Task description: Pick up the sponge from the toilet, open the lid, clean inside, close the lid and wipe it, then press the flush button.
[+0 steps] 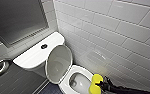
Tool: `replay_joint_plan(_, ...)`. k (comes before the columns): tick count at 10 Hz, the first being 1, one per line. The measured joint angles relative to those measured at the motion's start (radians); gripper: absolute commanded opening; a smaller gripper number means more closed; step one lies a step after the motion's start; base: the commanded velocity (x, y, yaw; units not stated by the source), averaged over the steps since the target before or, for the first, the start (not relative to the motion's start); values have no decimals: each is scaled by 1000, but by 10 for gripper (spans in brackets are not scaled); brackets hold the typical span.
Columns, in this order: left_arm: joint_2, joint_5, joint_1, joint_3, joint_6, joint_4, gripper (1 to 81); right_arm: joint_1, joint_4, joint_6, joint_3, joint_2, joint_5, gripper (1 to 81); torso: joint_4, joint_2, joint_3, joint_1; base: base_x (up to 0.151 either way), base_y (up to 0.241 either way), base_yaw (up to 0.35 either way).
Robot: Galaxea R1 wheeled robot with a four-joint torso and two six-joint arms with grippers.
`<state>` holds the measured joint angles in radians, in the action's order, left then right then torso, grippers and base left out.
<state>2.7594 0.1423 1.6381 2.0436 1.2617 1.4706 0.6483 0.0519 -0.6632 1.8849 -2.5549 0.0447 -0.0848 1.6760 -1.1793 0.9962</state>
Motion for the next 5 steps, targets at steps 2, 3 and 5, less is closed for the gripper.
replay_joint_plan(2,6,0,0,0,0,15,811,53,1,0,-63,62,26,10,0,0,0,0,0,0,0)
replay_joint_plan(3,10,0,-1,0,0,19,811,67,1,0,-90,83,27,10,0,0,0,0,0,0,0)
replay_joint_plan(5,16,0,-7,-1,-1,22,811,123,1,0,-143,149,46,10,0,0,0,0,0,0,0)
